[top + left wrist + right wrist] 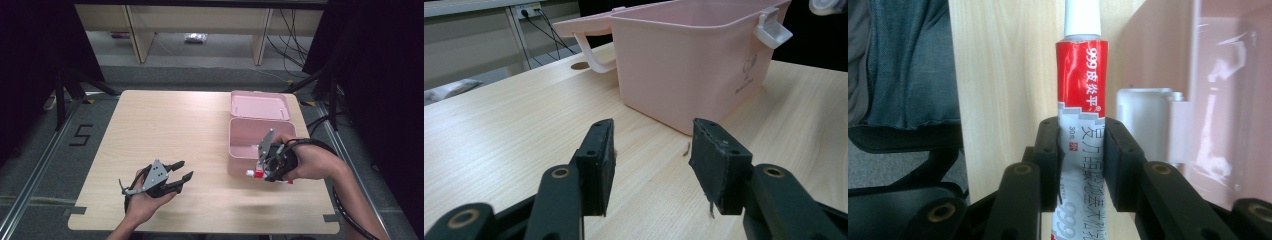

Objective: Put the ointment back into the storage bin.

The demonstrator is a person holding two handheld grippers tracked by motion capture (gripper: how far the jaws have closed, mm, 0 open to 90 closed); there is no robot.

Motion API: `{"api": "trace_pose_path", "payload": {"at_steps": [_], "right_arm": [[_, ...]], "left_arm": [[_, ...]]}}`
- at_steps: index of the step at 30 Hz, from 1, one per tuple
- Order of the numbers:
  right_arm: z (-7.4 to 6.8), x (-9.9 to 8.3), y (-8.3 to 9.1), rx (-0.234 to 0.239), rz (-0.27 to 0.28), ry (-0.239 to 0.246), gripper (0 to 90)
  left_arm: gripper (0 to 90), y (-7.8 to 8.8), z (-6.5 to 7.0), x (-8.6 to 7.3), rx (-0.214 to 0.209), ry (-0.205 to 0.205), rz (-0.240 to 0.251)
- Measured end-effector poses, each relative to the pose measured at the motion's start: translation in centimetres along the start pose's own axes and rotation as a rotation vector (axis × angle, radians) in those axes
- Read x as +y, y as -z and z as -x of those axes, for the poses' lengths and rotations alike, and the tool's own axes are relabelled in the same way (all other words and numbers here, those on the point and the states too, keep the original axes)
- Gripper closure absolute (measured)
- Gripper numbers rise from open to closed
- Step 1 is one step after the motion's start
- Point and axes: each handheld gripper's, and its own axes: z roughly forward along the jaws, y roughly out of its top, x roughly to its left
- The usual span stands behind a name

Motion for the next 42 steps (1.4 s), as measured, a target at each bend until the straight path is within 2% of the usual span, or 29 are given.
{"api": "trace_pose_path", "payload": {"at_steps": [1,2,4,5,6,7,9,10,11,12,13,15,17,18,19,24,25,27,29,31,32,33,34,35,36,37,39,40,42], "right_arm": [[0.1,-0.1,0.2,0.008,-0.006,0.001,72.0],[0.1,-0.1,0.4,-0.007,-0.013,-0.018,72.0],[0.3,-0.1,0.5,-0.012,-0.008,-0.011,72.0],[0.2,-0.1,0.6,-0.009,-0.011,-0.030,72.0],[0.5,-0.1,0.6,-0.014,-0.009,0.017,72.0],[0.4,-0.1,0.7,-0.018,-0.017,-0.019,72.0],[0.7,0.0,0.8,-0.011,-0.014,0.010,72.0],[0.8,0.0,0.9,-0.023,-0.008,0.020,72.0],[0.7,-0.1,1.0,-0.025,-0.024,-0.006,72.0],[1.0,0.0,1.0,-0.022,-0.007,0.024,72.0],[0.9,0.0,1.1,-0.027,-0.020,-0.001,72.0],[1.3,0.0,1.1,-0.031,-0.020,0.025,72.0],[1.3,0.0,1.3,-0.042,-0.029,-0.006,72.0],[1.5,0.0,1.3,-0.037,-0.026,-0.009,72.0],[1.7,0.1,1.3,-0.043,-0.018,0.021,72.0],[2.2,0.1,1.7,-0.057,-0.024,0.000,72.0],[2.6,0.2,1.7,-0.053,-0.017,0.034,72.0],[2.5,0.2,1.8,-0.064,-0.031,-0.017,72.0],[2.8,0.2,1.8,-0.066,-0.030,-0.004,72.0],[3.2,0.2,1.7,-0.060,-0.027,0.030,71.9],[3.2,0.2,1.7,-0.062,-0.025,0.021,71.9],[3.1,0.2,1.7,-0.064,-0.034,-0.015,72.0],[3.4,0.2,1.7,-0.060,-0.025,0.010,72.0],[3.4,0.2,1.7,-0.067,-0.026,-0.007,71.9],[3.7,0.2,1.6,-0.063,-0.015,0.017,71.9],[3.8,0.1,1.6,-0.067,-0.019,-0.001,71.9],[4.2,0.0,1.5,-0.065,-0.017,0.020,71.9],[4.0,0.0,1.5,-0.070,-0.027,-0.020,71.9],[4.3,0.0,1.5,-0.072,-0.026,-0.017,71.9]], "left_arm": [[51.8,0.0,0.0,0.0,-0.001,0.000,0.000],[51.7,0.0,0.0,0.0,-0.002,0.003,0.001],[51.8,-0.1,0.1,-0.1,-0.003,0.003,-0.001],[51.7,-0.1,0.1,-0.1,-0.004,0.002,-0.001],[51.7,-0.1,0.1,-0.1,-0.003,0.002,-0.001],[51.8,-0.1,0.1,0.0,-0.003,0.001,-0.001],[51.8,-0.1,0.1,0.0,-0.004,0.002,-0.002],[51.7,-0.1,0.1,0.0,-0.005,0.001,-0.003],[51.7,-0.1,0.2,0.0,-0.006,0.002,-0.003],[51.7,-0.1,0.2,-0.1,-0.007,0.003,-0.003],[51.7,-0.1,0.2,-0.1,-0.007,0.002,-0.002],[51.7,-0.2,0.2,-0.2,-0.012,0.005,0.008],[51.7,-0.2,0.2,-0.2,-0.011,0.005,0.010],[51.7,-0.3,0.2,-0.2,-0.012,0.005,0.011],[51.7,-0.3,0.3,-0.2,-0.013,0.006,0.011],[51.7,-0.2,0.2,-0.2,-0.010,0.002,-0.005],[51.6,-0.2,0.2,-0.2,-0.010,0.001,-0.005],[51.6,-0.2,0.3,-0.2,-0.010,0.001,-0.007],[51.6,-0.2,0.3,-0.2,-0.011,0.002,-0.007],[51.6,-0.2,0.3,-0.2,-0.012,0.002,-0.008],[51.6,-0.2,0.3,-0.2,-0.012,0.002,-0.009],[51.6,-0.2,0.3,-0.2,-0.012,0.002,-0.009],[51.6,-0.2,0.3,-0.2,-0.012,0.002,-0.010],[51.5,-0.2,0.3,-0.3,-0.012,0.003,-0.010],[51.6,-0.2,0.3,-0.3,-0.012,0.003,-0.010],[51.5,-0.2,0.4,-0.3,-0.012,0.004,-0.010],[51.5,-0.2,0.4,-0.2,-0.013,0.004,-0.007],[51.5,-0.2,0.4,-0.2,-0.013,0.005,-0.006],[51.5,-0.2,0.3,-0.2,-0.012,0.005,-0.004]]}}
